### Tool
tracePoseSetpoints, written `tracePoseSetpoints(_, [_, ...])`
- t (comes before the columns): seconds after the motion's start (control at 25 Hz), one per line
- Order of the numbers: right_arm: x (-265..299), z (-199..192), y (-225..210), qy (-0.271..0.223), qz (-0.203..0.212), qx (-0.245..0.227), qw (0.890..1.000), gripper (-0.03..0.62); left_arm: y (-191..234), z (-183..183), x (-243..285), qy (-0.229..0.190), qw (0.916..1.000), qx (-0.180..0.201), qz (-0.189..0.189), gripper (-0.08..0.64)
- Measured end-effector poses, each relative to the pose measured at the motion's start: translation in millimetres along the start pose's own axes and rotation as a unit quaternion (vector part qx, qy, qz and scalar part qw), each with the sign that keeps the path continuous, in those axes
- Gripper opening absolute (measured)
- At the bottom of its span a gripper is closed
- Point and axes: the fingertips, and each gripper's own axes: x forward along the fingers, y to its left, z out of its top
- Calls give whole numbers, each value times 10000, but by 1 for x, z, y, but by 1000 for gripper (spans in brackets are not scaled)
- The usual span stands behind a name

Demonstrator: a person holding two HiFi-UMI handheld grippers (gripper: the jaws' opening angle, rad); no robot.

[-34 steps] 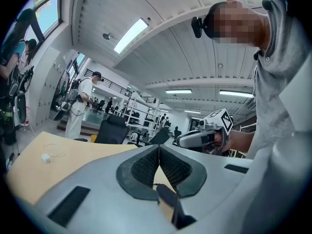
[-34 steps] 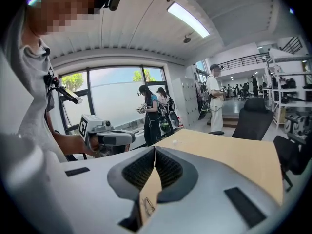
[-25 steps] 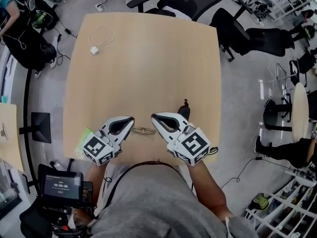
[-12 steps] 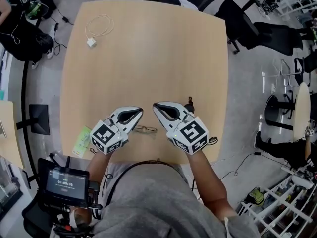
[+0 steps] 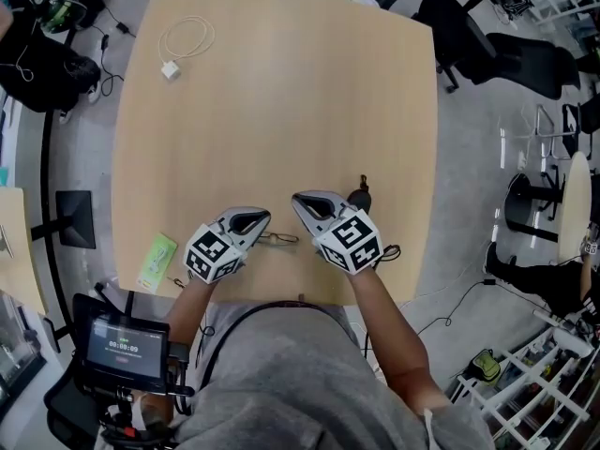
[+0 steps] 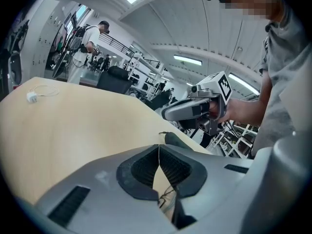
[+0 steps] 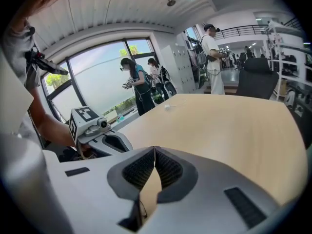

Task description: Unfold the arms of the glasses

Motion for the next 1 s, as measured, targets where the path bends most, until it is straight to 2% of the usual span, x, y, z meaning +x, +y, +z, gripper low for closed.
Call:
tracePoseSetpoints(0.28, [13, -45, -10, 393, -61, 241, 9989, 8, 3, -44, 10, 413, 9990, -133, -42, 6])
tracePoseSetpoints(0.6, [22, -70, -11, 687, -12, 320, 9971, 8, 8, -62, 20, 658, 9977, -186, -43, 6])
tracePoseSetpoints(0.8, [25, -79, -13, 847, 40, 360, 9957, 9, 14, -64, 24, 710, 9972, -226, -30, 6])
tracePoseSetpoints(1.0, [25, -80, -17, 833, 60, 433, 9956, 9, 20, -65, 24, 566, 9977, -371, -7, 6])
